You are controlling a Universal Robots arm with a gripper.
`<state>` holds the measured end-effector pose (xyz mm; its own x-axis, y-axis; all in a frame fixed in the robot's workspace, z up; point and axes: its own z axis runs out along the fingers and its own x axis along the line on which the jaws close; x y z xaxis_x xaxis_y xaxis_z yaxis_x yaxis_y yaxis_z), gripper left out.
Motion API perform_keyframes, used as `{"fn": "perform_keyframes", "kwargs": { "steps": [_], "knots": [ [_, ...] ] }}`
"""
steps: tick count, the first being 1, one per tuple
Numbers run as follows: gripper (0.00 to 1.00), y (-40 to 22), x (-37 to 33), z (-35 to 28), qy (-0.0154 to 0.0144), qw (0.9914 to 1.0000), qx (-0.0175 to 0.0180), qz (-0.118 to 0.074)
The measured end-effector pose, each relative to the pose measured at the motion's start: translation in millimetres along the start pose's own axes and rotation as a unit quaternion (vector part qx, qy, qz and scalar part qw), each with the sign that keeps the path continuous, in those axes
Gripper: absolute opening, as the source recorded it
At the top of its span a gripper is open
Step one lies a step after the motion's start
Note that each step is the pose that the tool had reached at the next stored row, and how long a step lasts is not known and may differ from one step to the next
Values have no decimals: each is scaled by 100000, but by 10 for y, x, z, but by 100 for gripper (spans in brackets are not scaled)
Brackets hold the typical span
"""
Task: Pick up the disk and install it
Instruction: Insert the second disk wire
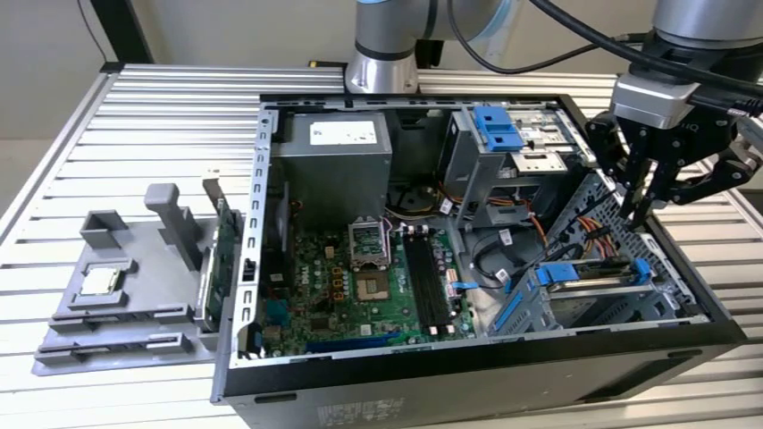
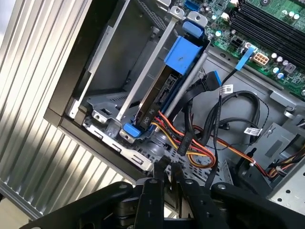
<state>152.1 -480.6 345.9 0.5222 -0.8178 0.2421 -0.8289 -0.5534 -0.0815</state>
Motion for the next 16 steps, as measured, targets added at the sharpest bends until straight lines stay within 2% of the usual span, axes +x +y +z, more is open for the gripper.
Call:
{"fn": "perform_keyframes", "kwargs": {
  "steps": [8,9,16],
  "knots": [
    [100,0,0,0,19,100000,-12,-8],
    [0,0,1,-1,28,100000,-13,-8],
    [0,0,0,0,11,100000,-7,-3]
  ]
}}
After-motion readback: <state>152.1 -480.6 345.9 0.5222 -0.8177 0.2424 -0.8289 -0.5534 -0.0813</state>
